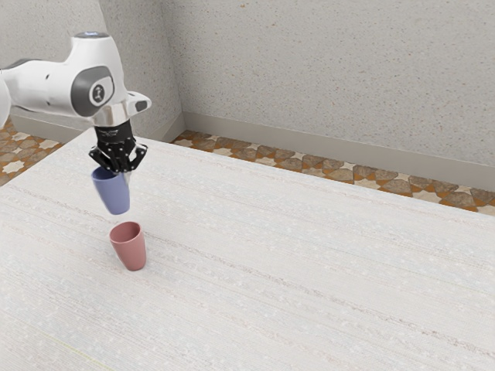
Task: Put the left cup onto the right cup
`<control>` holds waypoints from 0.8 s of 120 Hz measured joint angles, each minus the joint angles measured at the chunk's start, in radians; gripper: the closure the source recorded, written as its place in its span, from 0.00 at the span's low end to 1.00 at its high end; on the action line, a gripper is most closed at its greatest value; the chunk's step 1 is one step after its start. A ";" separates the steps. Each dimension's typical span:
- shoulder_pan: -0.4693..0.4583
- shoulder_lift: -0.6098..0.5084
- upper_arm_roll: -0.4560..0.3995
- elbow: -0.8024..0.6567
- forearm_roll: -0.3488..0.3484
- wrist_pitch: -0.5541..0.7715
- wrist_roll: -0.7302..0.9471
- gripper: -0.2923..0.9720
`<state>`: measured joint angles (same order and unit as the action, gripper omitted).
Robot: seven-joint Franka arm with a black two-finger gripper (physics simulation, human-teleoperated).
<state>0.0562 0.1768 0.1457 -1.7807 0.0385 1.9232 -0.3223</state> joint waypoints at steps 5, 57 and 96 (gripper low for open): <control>-0.003 -0.003 -0.008 -0.003 0.001 -0.005 -0.009 0.85; -0.021 -0.019 -0.043 -0.026 0.016 -0.023 -0.093 0.85; -0.021 -0.052 -0.043 -0.078 0.018 -0.022 -0.137 0.85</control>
<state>0.0349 0.1251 0.1027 -1.8585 0.0562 1.9010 -0.4590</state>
